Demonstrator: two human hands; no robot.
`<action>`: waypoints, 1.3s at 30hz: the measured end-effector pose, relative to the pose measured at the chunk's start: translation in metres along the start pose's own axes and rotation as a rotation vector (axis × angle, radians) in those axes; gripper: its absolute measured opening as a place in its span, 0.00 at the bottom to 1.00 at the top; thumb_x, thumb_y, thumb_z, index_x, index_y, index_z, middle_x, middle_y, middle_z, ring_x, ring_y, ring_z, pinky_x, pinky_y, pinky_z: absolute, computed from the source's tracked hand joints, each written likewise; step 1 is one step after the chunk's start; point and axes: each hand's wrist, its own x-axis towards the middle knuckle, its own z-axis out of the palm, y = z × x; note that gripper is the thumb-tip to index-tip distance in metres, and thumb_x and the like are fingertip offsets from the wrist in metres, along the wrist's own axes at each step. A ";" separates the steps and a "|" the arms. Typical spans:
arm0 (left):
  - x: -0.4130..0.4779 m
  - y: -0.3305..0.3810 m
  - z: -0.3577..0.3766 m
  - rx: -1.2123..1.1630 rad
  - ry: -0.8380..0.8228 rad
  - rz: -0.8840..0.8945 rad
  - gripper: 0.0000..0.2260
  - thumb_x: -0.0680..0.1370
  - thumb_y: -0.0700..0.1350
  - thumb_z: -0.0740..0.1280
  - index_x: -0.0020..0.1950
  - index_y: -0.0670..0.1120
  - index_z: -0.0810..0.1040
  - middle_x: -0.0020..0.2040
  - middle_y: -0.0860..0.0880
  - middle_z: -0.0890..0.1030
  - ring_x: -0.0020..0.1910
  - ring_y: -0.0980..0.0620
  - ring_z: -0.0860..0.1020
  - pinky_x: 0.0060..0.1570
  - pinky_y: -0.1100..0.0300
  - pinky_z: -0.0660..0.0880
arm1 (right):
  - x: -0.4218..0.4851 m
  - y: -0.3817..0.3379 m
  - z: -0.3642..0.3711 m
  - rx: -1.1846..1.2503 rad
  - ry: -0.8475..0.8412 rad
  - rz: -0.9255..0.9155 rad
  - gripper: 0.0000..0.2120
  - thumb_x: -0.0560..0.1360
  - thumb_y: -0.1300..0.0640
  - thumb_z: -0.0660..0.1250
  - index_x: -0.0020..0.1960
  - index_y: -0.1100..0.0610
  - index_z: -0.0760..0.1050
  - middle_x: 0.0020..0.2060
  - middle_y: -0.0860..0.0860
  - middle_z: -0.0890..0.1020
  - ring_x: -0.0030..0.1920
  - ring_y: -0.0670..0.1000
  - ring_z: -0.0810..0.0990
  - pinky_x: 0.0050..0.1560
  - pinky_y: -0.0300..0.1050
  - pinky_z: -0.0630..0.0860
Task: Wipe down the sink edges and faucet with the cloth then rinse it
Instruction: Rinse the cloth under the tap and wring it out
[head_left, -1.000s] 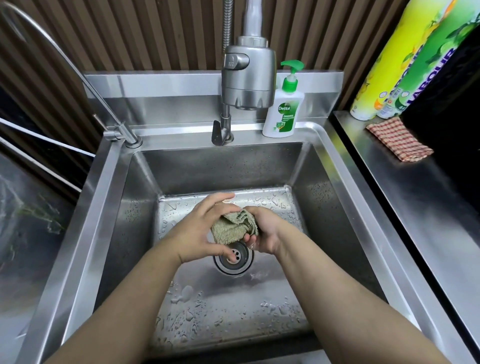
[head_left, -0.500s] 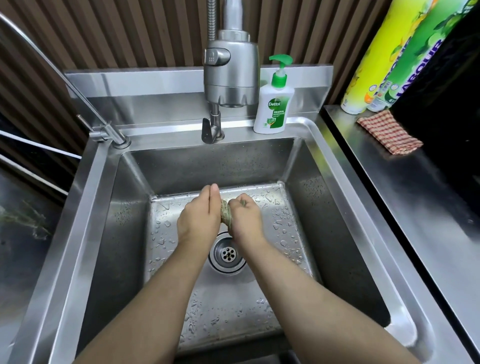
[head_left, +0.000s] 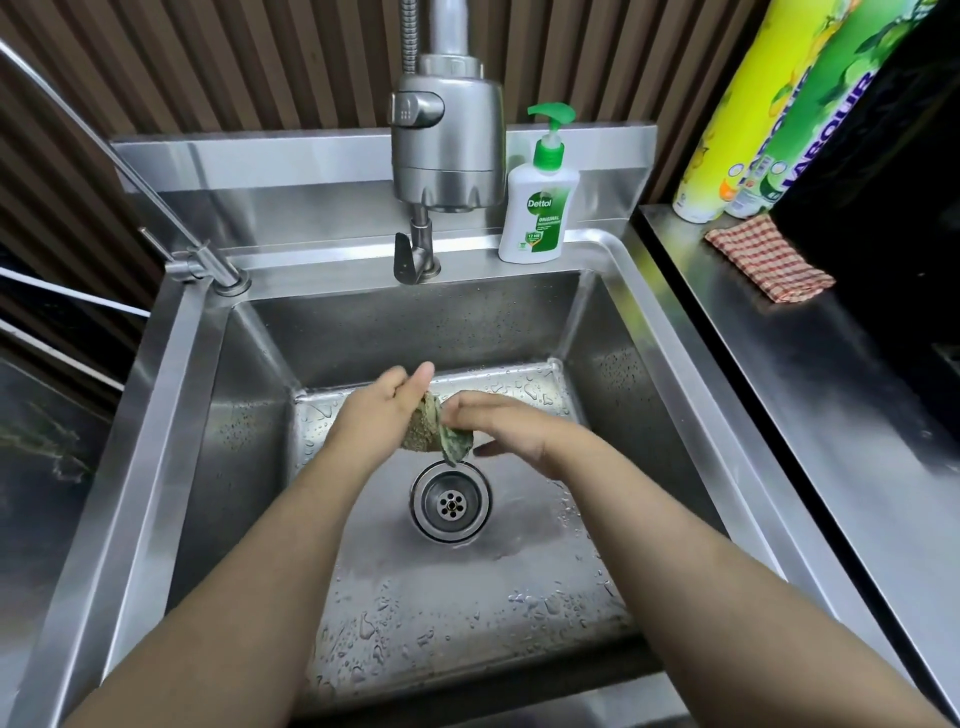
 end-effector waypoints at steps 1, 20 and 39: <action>0.001 0.003 -0.001 0.031 -0.026 -0.002 0.22 0.76 0.64 0.56 0.34 0.47 0.63 0.32 0.49 0.69 0.34 0.49 0.69 0.35 0.55 0.64 | 0.001 -0.003 -0.003 -0.074 -0.009 -0.010 0.07 0.72 0.53 0.69 0.47 0.54 0.73 0.41 0.51 0.78 0.42 0.48 0.76 0.51 0.46 0.72; -0.003 0.008 -0.015 0.781 0.195 1.028 0.32 0.61 0.31 0.70 0.64 0.42 0.71 0.61 0.42 0.78 0.60 0.41 0.75 0.57 0.47 0.68 | -0.004 -0.025 -0.012 0.134 -0.541 0.243 0.14 0.73 0.61 0.59 0.29 0.56 0.68 0.21 0.47 0.68 0.20 0.42 0.61 0.24 0.34 0.53; -0.009 0.031 0.006 1.054 -0.080 0.376 0.13 0.72 0.36 0.61 0.56 0.44 0.69 0.45 0.45 0.79 0.41 0.42 0.76 0.35 0.55 0.68 | -0.004 -0.020 0.022 -0.994 0.305 0.036 0.09 0.71 0.62 0.62 0.50 0.55 0.72 0.38 0.51 0.76 0.41 0.56 0.76 0.36 0.41 0.68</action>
